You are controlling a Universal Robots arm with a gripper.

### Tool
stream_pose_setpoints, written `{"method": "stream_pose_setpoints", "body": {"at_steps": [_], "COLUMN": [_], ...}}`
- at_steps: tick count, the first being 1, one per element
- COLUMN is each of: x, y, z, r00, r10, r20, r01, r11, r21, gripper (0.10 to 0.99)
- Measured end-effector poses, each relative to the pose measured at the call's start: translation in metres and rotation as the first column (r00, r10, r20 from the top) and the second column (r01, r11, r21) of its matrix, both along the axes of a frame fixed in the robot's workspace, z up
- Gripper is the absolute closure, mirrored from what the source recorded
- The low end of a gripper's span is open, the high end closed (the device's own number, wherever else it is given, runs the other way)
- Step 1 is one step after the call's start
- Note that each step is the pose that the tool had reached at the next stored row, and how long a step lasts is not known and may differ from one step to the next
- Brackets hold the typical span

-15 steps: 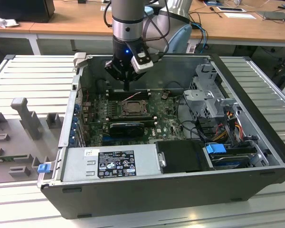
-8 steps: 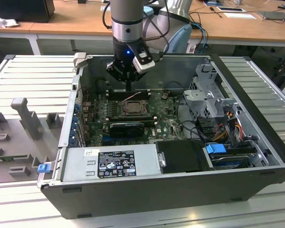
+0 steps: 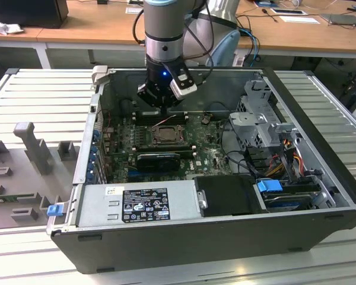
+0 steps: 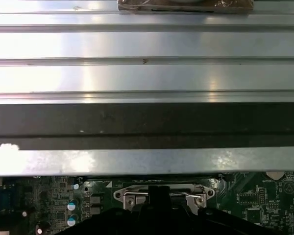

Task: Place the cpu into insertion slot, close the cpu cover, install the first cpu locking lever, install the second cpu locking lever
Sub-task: 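Install the first cpu locking lever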

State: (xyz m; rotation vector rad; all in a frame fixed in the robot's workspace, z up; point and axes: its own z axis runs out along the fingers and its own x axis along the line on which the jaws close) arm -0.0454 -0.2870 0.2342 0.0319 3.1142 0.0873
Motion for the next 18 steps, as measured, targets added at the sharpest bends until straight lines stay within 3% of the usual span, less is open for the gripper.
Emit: {"method": "stream_pose_setpoints", "body": {"at_steps": [1,7,18], "x": [0.0029,0.0066,0.0174], "y": [0.0001,0.0057,0.0071], "z": [-0.0009,-0.005,-0.0128], "r00": [1.0,0.9991,0.9977], "r10": [0.003,0.042,0.067], "r20": [-0.0034,-0.0038,-0.005], "r01": [-0.003,-0.042,-0.067], "r11": [1.0,0.9991,0.9977], "r21": [0.0,0.004,0.005], "gripper": [0.984,0.984,0.984]}}
